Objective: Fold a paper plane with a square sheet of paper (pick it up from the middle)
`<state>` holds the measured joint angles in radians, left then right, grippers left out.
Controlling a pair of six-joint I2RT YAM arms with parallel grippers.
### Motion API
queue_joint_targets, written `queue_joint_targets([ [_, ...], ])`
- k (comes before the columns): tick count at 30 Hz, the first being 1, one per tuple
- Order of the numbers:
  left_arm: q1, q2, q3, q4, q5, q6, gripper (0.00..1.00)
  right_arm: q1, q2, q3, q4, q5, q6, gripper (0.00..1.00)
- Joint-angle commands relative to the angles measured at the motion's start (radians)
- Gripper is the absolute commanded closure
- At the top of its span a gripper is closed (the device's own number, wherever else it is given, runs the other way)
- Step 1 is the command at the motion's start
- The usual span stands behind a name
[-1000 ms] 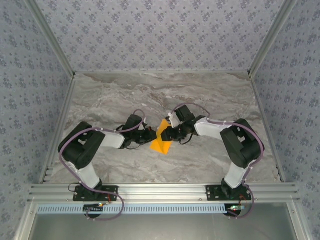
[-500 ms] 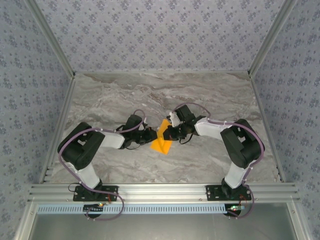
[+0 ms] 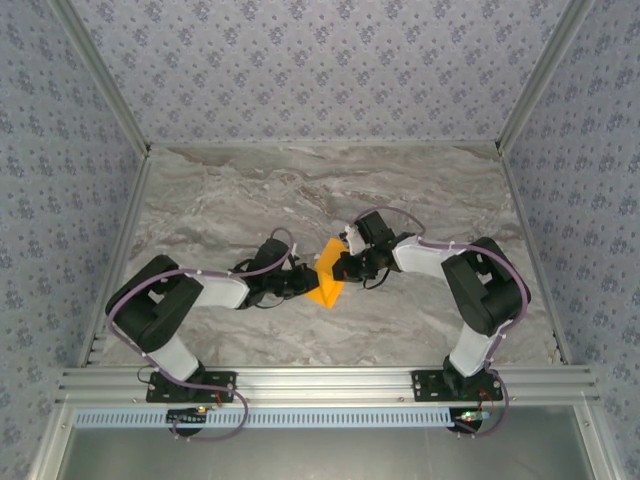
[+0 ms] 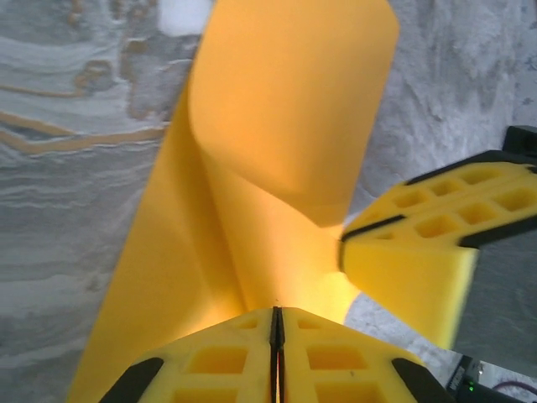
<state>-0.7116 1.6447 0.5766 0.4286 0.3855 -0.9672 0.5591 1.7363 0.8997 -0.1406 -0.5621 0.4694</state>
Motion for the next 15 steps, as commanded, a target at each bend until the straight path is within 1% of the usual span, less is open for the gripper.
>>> queue_joint_targets([
  [1, -0.002, 0.018, -0.001, -0.018, -0.032, -0.009, 0.9, -0.011, 0.01, -0.012, -0.011, 0.026, -0.028, 0.96],
  [6, -0.004, 0.023, -0.003, -0.063, -0.044, 0.001, 0.91, -0.018, 0.014, -0.006, -0.034, 0.065, -0.051, 0.96],
  [15, -0.005, 0.027, 0.007, -0.098, -0.039, 0.023, 0.92, -0.032, 0.031, 0.013, -0.055, 0.092, -0.072, 0.96],
])
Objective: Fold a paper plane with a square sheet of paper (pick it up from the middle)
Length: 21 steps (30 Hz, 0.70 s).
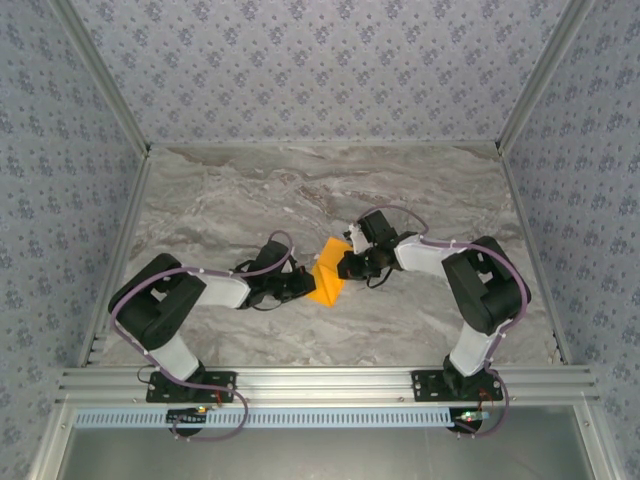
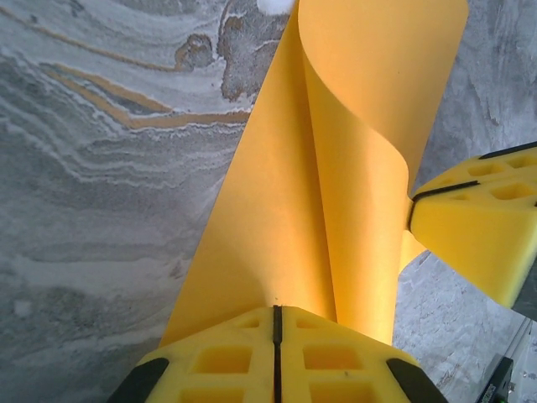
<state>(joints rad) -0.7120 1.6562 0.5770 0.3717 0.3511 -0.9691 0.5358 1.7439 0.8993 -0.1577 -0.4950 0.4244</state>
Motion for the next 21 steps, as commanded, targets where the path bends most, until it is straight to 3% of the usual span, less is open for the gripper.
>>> queue_joint_targets([
  [1, -0.005, 0.016, 0.01, -0.047, -0.003, 0.029, 0.92, -0.008, 0.026, 0.016, -0.039, 0.025, -0.029, 0.96],
  [21, -0.005, -0.04, 0.06, -0.05, 0.031, 0.063, 0.91, -0.012, 0.079, 0.038, -0.075, 0.036, -0.057, 0.96],
])
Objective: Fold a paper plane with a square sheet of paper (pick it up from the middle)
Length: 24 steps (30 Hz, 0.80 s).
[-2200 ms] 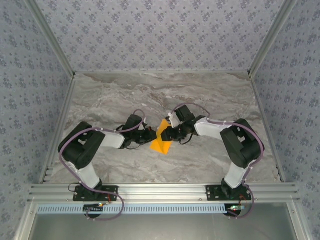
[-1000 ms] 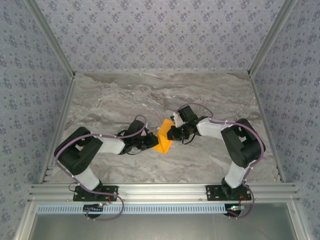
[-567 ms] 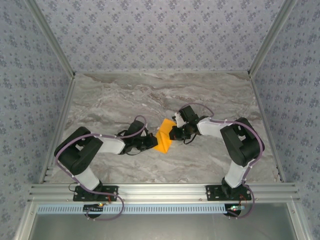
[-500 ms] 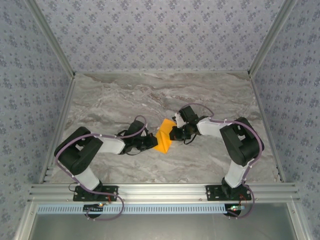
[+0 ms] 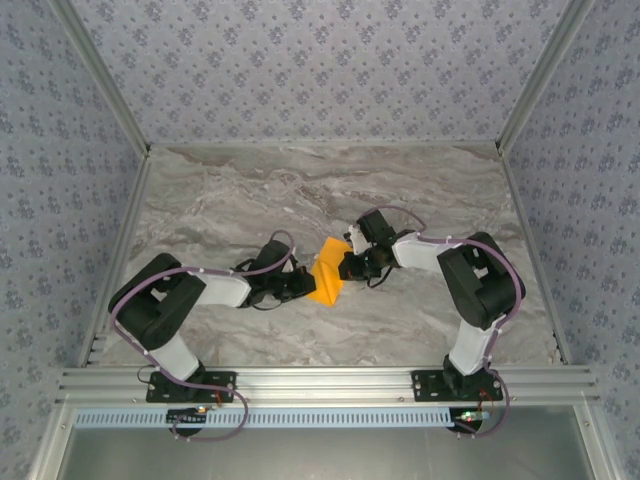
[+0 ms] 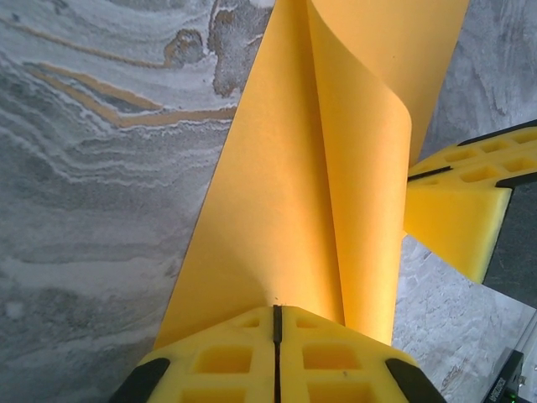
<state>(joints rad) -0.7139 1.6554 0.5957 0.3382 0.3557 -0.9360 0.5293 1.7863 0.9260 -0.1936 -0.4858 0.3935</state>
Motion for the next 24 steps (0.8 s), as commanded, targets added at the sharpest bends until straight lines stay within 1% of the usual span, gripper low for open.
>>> queue_joint_targets([
  [1, -0.003, -0.047, 0.055, -0.011, 0.03, 0.029, 0.91, -0.005, 0.04, 0.012, -0.042, 0.03, -0.03, 0.96],
  [5, -0.004, -0.032, 0.096, 0.031, 0.054, 0.015, 0.9, -0.004, 0.053, 0.016, -0.048, 0.035, -0.032, 0.96],
  [11, -0.003, 0.046, 0.146, 0.047, 0.067, 0.0, 0.91, -0.003, 0.07, 0.023, -0.052, 0.038, -0.034, 0.96],
  [16, -0.003, 0.089, 0.162, 0.039, 0.072, -0.003, 0.92, 0.0, 0.079, 0.025, -0.056, 0.037, -0.036, 0.96],
  [24, -0.002, 0.103, 0.159, -0.001, 0.046, 0.004, 0.92, -0.001, 0.088, 0.029, -0.064, 0.044, -0.039, 0.96],
])
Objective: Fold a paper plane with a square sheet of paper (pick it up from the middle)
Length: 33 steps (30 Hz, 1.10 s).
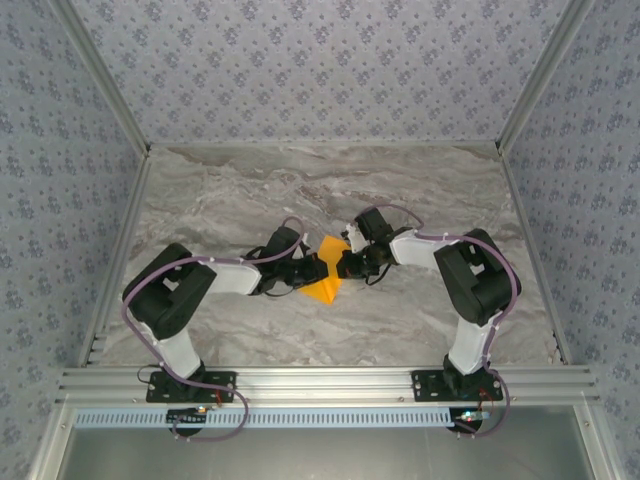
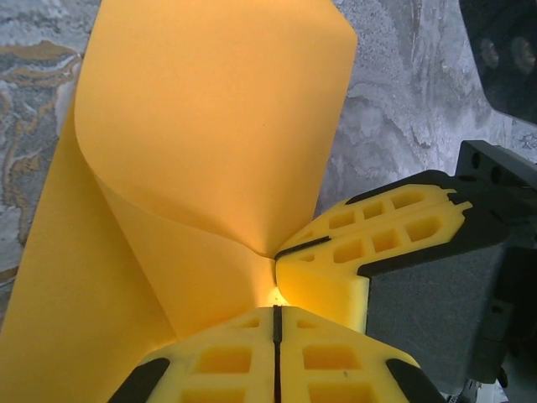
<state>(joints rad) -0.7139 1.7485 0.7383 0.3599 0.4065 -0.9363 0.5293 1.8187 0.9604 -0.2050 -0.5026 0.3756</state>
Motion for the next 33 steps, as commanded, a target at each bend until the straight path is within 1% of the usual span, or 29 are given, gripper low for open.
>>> queue_joint_targets([
  [1, -0.003, 0.011, 0.015, -0.027, -0.009, 0.005, 0.92, -0.001, 0.056, -0.005, -0.054, 0.062, -0.022, 0.96],
  [28, -0.004, 0.038, 0.01, -0.097, -0.041, 0.01, 0.93, 0.0, 0.085, 0.012, -0.073, 0.075, -0.03, 0.96],
  [31, -0.007, 0.041, 0.014, -0.12, -0.052, 0.01, 0.94, 0.0, 0.076, 0.022, -0.089, 0.078, -0.029, 0.94],
  [33, -0.01, 0.04, 0.014, -0.141, -0.066, 0.011, 0.94, -0.003, 0.048, 0.031, -0.106, 0.088, -0.021, 0.89],
])
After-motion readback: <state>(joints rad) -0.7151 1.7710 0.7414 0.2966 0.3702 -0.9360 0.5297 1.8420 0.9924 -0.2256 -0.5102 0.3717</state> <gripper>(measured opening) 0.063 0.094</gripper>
